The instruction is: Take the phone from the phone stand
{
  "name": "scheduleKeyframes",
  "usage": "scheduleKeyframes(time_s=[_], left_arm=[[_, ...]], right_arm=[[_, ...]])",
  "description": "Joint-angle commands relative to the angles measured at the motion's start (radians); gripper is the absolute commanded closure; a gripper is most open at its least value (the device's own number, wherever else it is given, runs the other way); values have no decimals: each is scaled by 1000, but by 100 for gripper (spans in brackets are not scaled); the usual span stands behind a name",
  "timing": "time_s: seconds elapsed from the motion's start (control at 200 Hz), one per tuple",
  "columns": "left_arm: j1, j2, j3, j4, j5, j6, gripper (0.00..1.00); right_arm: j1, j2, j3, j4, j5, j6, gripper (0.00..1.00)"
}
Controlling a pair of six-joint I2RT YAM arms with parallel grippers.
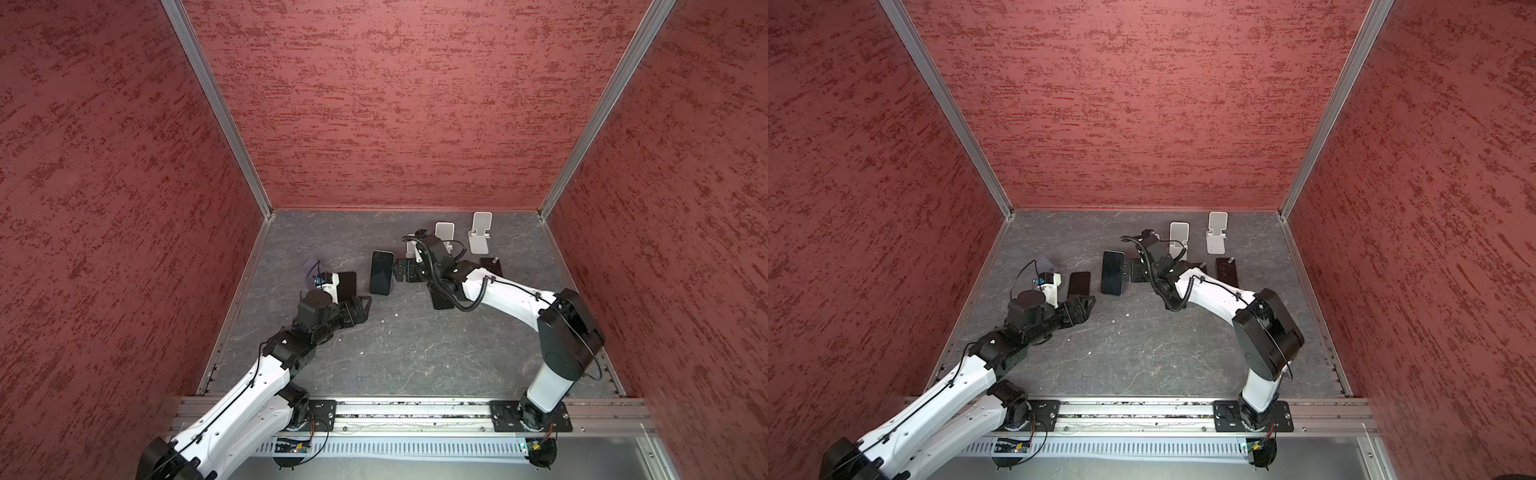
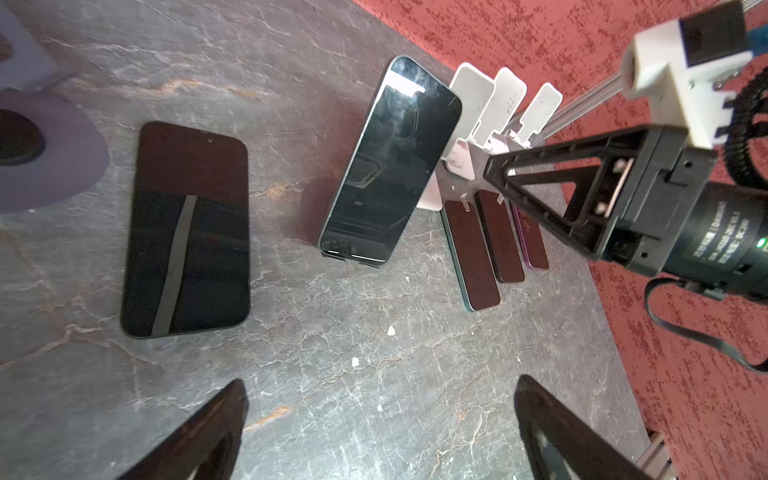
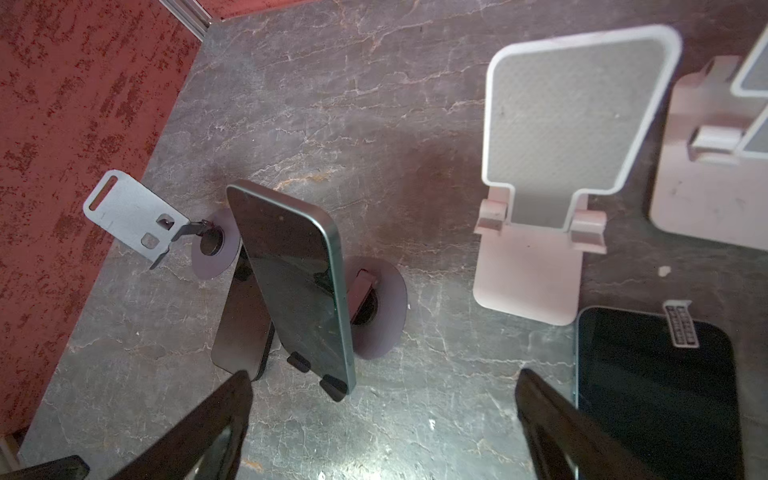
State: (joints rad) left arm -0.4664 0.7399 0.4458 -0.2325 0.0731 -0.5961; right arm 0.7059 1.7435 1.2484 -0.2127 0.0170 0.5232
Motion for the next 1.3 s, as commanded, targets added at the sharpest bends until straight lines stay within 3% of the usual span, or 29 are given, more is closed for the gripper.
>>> scheduleKeyframes(time_s=[0.0,0.481,1.293], left_arm=[[32,-51,-24,-25,11,-22,1],[127,-187,-93,-34,176,-20,0],[170,-217,-120,-36,216,-2,0]], right_arm=[[27,18,54,-6,91,51,1],[114,136,164,-57,165,70,1],[159,329,369,-163,323,179,1]])
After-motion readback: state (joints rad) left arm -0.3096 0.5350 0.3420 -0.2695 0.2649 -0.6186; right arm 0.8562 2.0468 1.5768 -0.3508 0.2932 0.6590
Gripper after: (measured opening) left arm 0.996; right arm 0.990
